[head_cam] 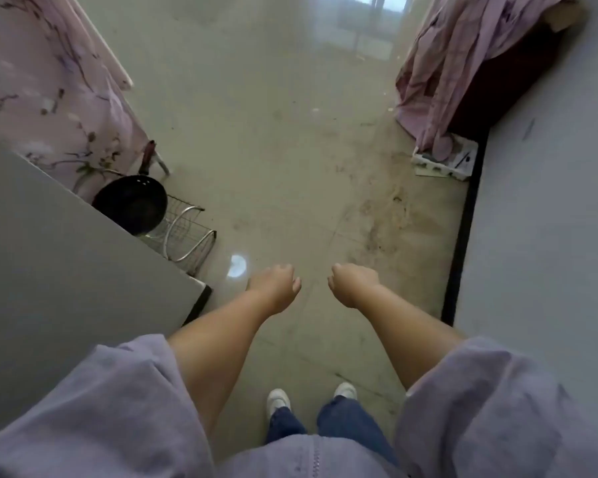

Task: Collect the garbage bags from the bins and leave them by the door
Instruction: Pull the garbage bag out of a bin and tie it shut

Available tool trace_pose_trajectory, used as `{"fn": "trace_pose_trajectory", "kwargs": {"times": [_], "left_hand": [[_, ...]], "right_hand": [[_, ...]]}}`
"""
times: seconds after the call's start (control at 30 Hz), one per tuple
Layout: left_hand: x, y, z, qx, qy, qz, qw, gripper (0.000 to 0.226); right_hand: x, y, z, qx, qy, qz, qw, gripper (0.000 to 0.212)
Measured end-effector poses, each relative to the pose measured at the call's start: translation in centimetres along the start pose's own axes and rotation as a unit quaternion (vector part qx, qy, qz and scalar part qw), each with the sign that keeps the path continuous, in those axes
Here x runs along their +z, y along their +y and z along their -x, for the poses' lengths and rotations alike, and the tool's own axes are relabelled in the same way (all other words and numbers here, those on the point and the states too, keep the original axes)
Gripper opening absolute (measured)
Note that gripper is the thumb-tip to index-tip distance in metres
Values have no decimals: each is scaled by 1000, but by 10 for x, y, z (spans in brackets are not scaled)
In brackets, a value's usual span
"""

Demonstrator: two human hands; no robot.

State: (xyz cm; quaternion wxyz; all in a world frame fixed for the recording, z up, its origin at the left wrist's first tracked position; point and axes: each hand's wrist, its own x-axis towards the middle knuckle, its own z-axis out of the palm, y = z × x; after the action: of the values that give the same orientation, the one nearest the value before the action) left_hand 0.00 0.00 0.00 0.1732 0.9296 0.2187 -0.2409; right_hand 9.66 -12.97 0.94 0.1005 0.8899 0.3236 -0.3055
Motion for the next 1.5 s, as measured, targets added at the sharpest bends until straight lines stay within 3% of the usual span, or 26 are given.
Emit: {"fn": "trace_pose_trajectory", "kwargs": {"times": [0.1,0.3,0.6,0.73,1.0,1.23,1.5], "left_hand": [[5,0,-13,-12,-55,2,998,40],[-15,29,-74,-7,-114,22,993,38],[-110,113,-208,-49,-74,91,992,40],[-155,129,-266,-51,-56,105,992,39],[-255,53,-406,-99,-15,119,988,40],[-375,-45,-505,-133,1,116,984,41],[-465,-125,-637,-163,27,157,974,38]], "right_hand": [[-1,9,-13,10,-61,24,998,34],[-28,56,-68,10,-88,36,995,33],[-155,164,-193,-54,-61,120,989,34],[-225,182,-253,-76,-62,177,979,37],[-345,143,-408,-120,-21,201,972,38],[-459,83,-525,-130,-20,215,968,38],[-575,15,-671,-173,-14,245,954,40]]}}
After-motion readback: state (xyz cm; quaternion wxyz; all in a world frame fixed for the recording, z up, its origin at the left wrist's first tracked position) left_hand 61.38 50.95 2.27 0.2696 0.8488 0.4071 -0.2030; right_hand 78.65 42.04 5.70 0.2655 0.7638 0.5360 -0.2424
